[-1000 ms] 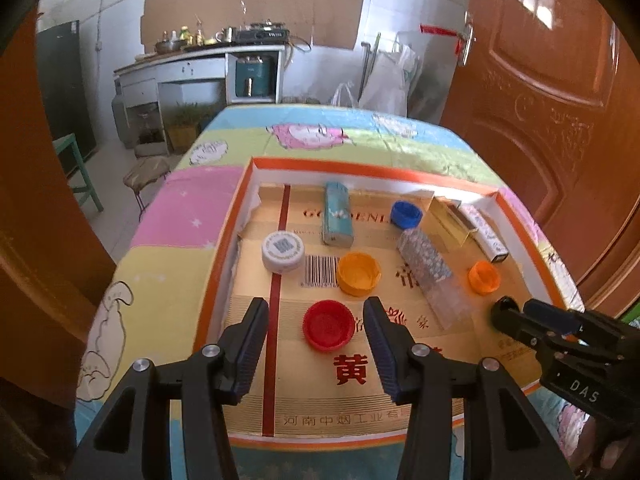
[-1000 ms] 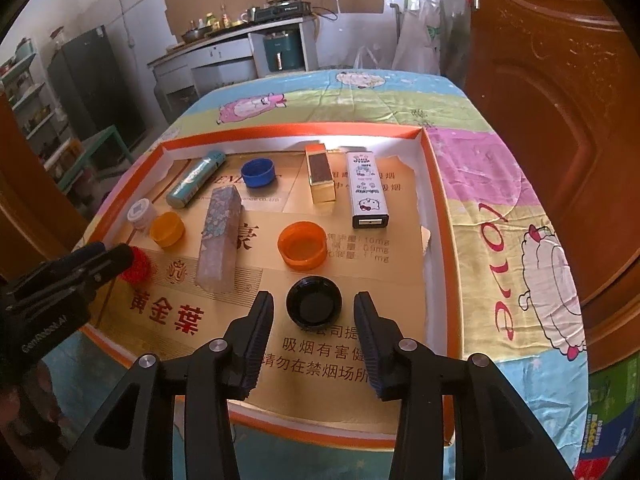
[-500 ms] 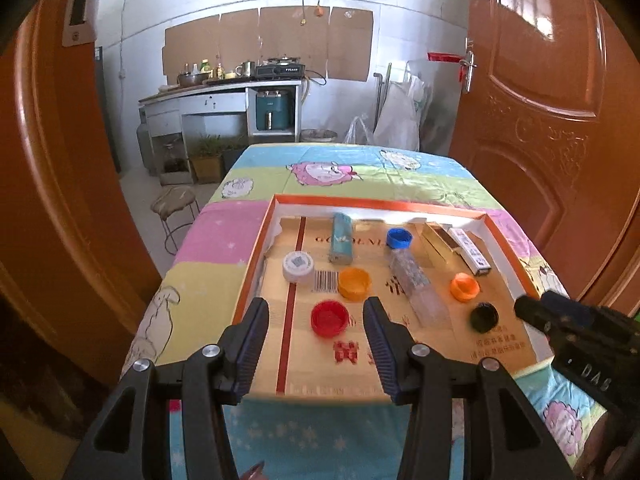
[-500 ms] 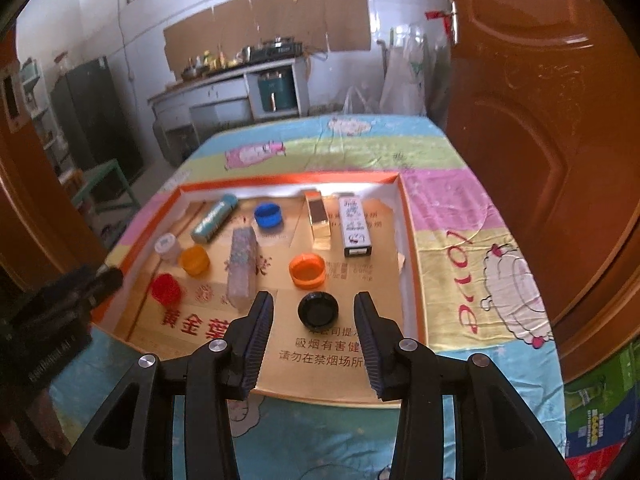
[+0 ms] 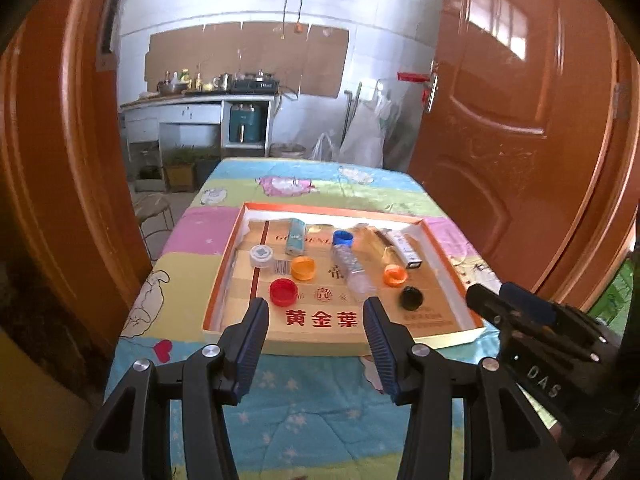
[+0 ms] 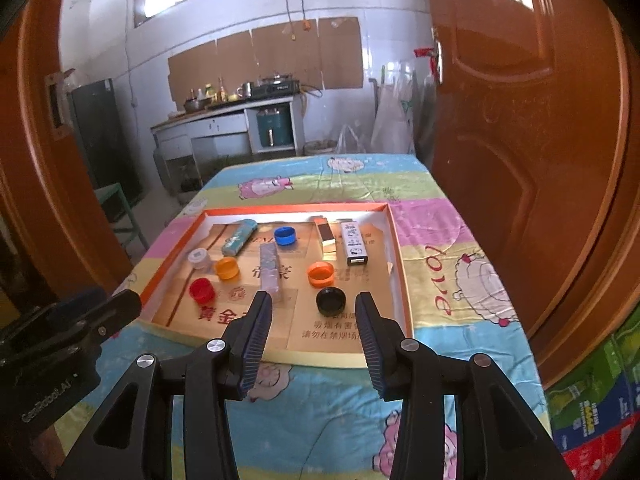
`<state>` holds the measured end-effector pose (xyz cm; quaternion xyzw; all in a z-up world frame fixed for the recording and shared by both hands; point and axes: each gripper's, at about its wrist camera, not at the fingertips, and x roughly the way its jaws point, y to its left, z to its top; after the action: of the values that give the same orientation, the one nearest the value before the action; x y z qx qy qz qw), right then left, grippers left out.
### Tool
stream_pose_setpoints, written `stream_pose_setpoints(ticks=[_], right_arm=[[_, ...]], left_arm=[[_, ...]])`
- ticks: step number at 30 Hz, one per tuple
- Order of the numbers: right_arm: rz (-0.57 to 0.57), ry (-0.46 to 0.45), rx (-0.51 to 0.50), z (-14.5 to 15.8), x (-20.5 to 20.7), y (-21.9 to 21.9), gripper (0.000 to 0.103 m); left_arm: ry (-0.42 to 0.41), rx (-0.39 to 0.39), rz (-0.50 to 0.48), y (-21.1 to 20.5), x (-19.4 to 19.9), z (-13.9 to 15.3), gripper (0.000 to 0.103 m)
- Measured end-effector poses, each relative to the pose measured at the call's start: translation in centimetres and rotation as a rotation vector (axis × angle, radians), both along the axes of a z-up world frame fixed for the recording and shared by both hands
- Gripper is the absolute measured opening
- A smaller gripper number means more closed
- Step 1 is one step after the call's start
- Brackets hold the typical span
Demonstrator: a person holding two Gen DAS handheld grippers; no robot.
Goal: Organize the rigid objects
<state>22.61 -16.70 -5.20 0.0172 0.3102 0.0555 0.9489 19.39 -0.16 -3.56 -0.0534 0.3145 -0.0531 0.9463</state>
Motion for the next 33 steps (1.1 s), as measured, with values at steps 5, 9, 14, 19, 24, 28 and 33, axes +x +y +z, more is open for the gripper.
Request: stream_pose_setpoints(ticks=[5,9,14,19,24,28,33], right_arm=[[-0.008,-0.047,-0.030,1.6,-2.8,0.8,0.045],[-0.008,-0.065,-0.034,2.3,-4.9,1.0,0.045],[-0.019,-0.087,-0.026,3.2,-7.7,0.6,0.045],[-0.022,-0.103,-0.004,4.3,-9.9,0.3,0.045],[-0.009,-0.116,-0.002,4.8,-11.7,0.4,0.045],[0.006,-0.127,-0.014,5.2,-13.3,1.0,0.045],[0.007,-0.142,-0.021,5.6,-14.3,1.2,0.045]], left_arm=[[-0.042,0.002,0.001,-0.1,-2.7,1.2,0.049],[-0.063,0.030,0.011,-0.4,-4.8,1.9,0.049],[-0.095,0.046,0.017,-0.8,-7.3,2.8,0.049],[-0.121,0.063,0.028,-1.2,-9.4,3.7,0.049],[-0.140,0.086,0.047,-1.4,-11.1,4.0,0.049],[-0.149,0.091,0.061,-1.3,-12.1,4.3,0.049],[-0.164,0.091,0.068,-1.2,-13.2,4.6,0.049]])
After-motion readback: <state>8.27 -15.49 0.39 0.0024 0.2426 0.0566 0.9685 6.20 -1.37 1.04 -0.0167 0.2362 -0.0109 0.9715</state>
